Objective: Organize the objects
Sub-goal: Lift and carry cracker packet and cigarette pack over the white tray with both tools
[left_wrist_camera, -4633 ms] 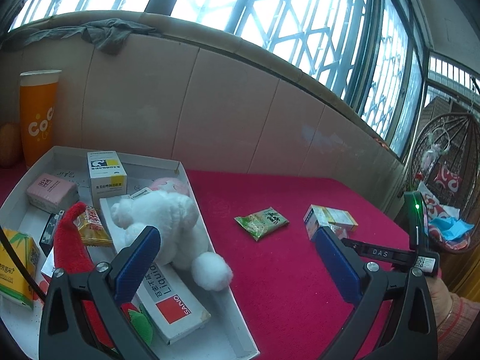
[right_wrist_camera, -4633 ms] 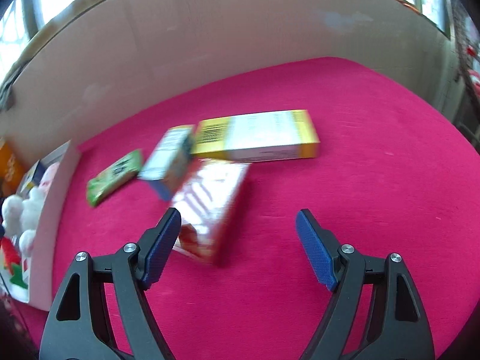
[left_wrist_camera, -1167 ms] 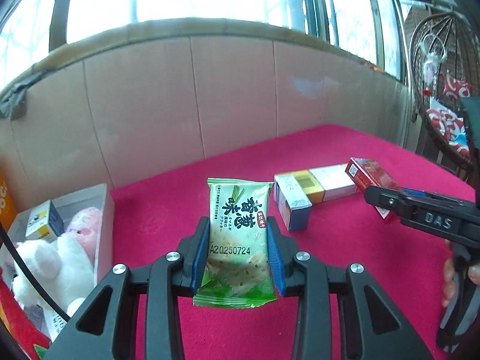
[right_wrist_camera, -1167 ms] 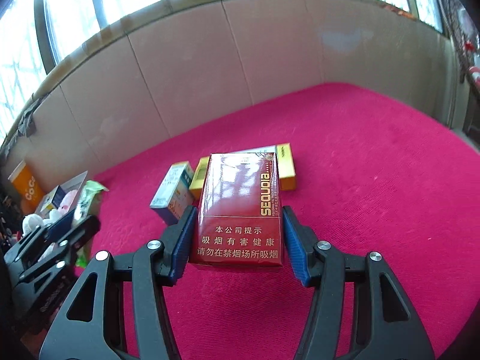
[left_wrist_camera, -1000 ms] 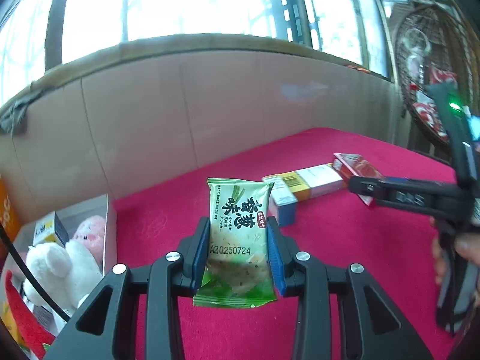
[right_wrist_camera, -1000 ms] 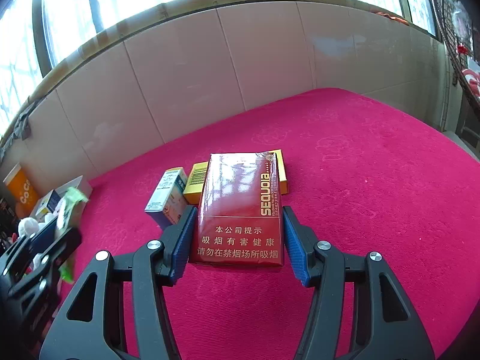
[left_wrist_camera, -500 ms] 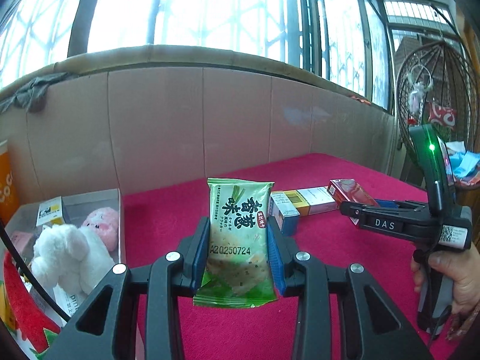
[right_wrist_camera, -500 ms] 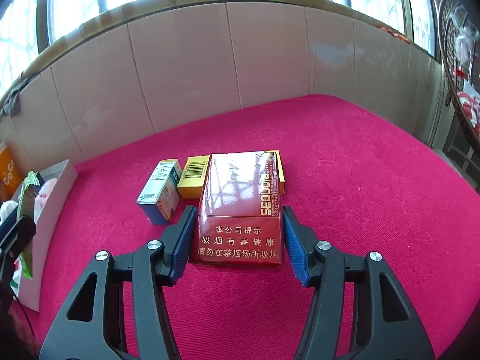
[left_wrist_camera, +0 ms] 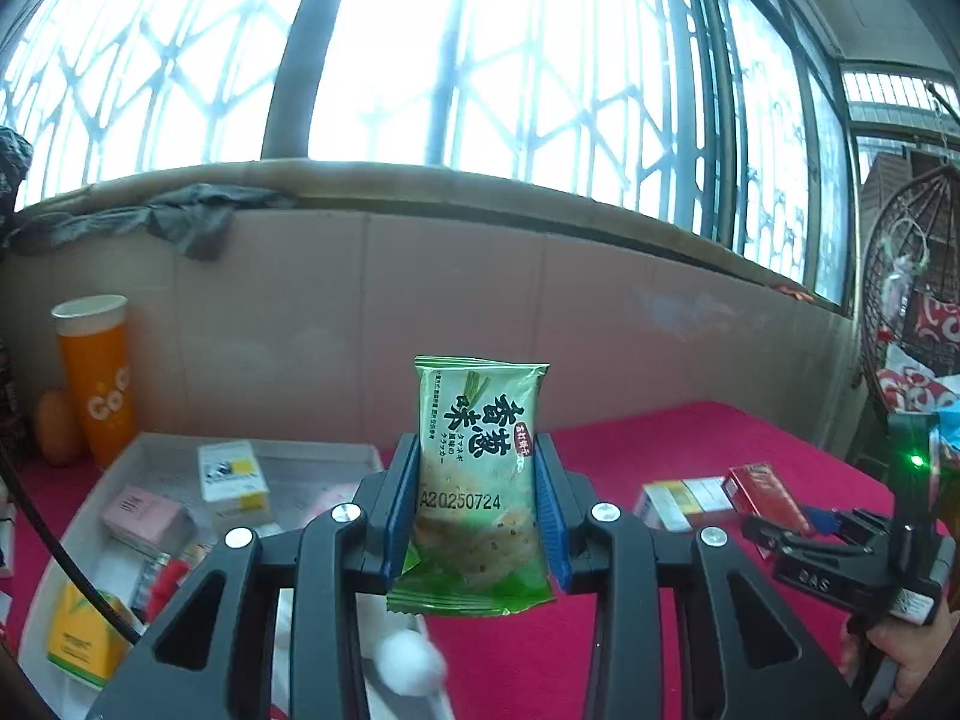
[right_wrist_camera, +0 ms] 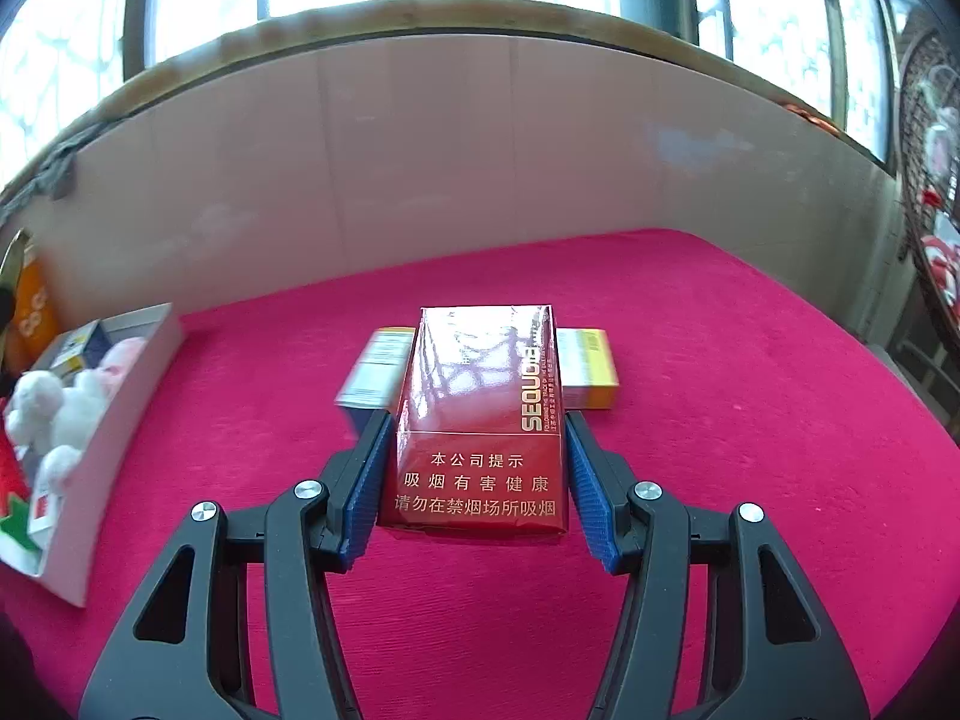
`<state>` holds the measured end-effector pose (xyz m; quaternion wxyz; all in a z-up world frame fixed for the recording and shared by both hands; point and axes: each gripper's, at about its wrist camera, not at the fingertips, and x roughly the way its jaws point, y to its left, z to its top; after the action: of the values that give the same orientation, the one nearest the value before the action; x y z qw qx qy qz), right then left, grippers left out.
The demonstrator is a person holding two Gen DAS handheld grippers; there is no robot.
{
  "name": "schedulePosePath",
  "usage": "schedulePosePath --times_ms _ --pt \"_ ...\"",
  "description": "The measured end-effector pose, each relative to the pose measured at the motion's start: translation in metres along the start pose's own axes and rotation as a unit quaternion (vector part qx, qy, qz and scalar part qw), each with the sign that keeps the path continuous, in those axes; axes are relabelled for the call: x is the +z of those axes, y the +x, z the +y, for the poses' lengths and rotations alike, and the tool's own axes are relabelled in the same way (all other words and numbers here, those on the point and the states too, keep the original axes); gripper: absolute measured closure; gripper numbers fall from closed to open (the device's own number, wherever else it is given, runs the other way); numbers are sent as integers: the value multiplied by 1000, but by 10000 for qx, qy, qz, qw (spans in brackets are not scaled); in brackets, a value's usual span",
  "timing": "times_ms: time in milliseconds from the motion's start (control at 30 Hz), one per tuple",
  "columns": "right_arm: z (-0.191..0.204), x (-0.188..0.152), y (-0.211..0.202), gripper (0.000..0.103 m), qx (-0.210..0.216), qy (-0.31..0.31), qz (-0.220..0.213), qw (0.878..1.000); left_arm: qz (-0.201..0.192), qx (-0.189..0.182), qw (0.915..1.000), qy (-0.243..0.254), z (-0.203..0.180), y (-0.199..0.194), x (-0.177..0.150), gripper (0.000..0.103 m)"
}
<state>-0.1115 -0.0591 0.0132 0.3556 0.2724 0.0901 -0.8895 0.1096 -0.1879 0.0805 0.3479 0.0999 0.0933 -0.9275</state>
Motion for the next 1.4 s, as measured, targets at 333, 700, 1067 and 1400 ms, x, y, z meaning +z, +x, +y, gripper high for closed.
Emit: schedulePosePath --times_ms 333,700,1067,1400 --pt "57 18 -21 47 476 -526 -248 9972 -63 600 9974 -386 50 2 11 67" --pt "102 31 -25 47 836 -873 -304 9922 38 872 9925 -856 99 7 17 67" --pt "150 43 -31 47 1190 -1275 -405 9838 91 1182 9858 -1190 139 6 17 67" --pt "204 51 -34 47 1681 -1627 -341 9717 312 1473 9785 -1409 181 9 11 67"
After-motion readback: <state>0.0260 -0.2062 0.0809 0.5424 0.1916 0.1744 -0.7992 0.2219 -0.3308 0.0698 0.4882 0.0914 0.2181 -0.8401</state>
